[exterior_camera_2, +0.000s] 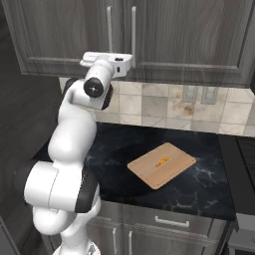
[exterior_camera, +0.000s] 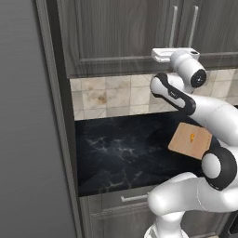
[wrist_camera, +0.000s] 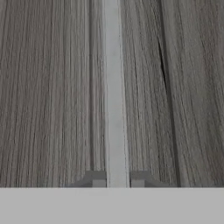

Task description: Open the cabinet, retrieve the rolling pin, and place it next to the meat on the cutting board to prepare for tenderizing.

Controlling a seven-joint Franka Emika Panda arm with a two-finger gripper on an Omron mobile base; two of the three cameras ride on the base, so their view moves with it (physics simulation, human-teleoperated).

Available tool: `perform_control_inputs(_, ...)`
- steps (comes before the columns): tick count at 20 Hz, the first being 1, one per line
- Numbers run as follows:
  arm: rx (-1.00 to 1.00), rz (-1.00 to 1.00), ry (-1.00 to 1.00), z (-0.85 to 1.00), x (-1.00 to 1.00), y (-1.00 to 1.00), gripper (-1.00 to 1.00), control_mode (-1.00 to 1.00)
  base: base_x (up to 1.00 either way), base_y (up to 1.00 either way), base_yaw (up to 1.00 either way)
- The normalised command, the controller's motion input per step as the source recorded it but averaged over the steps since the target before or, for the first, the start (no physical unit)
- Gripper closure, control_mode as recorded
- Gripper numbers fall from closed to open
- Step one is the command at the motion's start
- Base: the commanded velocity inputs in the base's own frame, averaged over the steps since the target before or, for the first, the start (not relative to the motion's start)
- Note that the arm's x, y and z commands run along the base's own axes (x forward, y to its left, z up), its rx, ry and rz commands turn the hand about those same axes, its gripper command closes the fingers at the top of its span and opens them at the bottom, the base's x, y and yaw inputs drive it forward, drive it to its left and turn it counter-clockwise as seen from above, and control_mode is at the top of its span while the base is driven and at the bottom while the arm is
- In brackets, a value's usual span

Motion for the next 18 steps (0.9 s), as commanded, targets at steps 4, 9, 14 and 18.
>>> perform_control_inputs(4,-0.09,0.02,0.01,-0.16,0.0,0.31,1.0,-1.0,0.0,0.0,0.0)
perform_control_inputs(9,-0.03,0.0,0.08,-0.09,0.0,0.12,1.0,-1.0,0.0,0.0,0.0)
perform_control_inputs(14,0.0,0.0,0.0,-0.01,-0.08,0.0,1.0,-1.0,0.0,0.0,0.0)
perform_control_inputs(18,-0.01,0.0,0.0,-0.09,-0.5,0.14,1.0,-1.0,0.0,0.0,0.0)
